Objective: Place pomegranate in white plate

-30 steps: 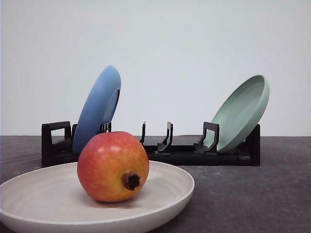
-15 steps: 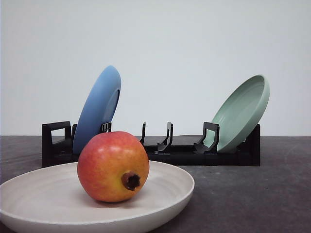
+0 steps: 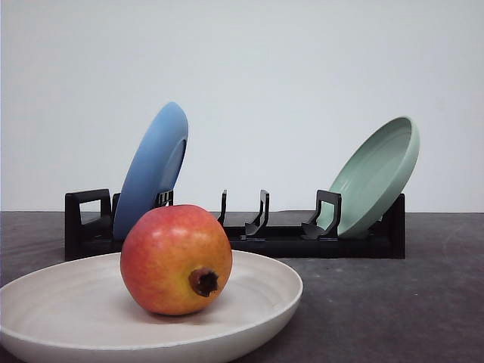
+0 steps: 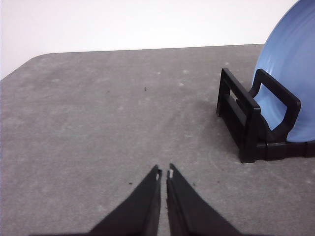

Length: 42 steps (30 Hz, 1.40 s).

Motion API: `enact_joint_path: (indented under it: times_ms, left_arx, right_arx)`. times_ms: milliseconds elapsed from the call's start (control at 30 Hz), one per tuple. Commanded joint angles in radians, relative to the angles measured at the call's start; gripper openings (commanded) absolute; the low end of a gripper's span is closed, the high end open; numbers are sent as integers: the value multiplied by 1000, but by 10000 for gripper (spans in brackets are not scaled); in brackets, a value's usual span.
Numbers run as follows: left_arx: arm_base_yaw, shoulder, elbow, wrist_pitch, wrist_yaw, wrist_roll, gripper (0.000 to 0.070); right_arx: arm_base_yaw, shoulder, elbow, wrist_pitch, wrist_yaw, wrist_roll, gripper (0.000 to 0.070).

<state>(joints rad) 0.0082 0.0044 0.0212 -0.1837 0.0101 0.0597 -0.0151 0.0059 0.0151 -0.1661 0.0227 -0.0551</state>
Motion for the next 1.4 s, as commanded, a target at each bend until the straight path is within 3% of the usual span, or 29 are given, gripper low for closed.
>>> enact_joint_path:
  times_ms: [0, 1367]
  left_arx:
    - [0, -2, -10, -4, 9, 0, 0]
    - [-11, -2, -9, -4, 9, 0, 0]
  right_arx:
    - [-2, -2, -3, 9, 1, 7, 0]
    - [-2, -2, -3, 9, 3, 7, 0]
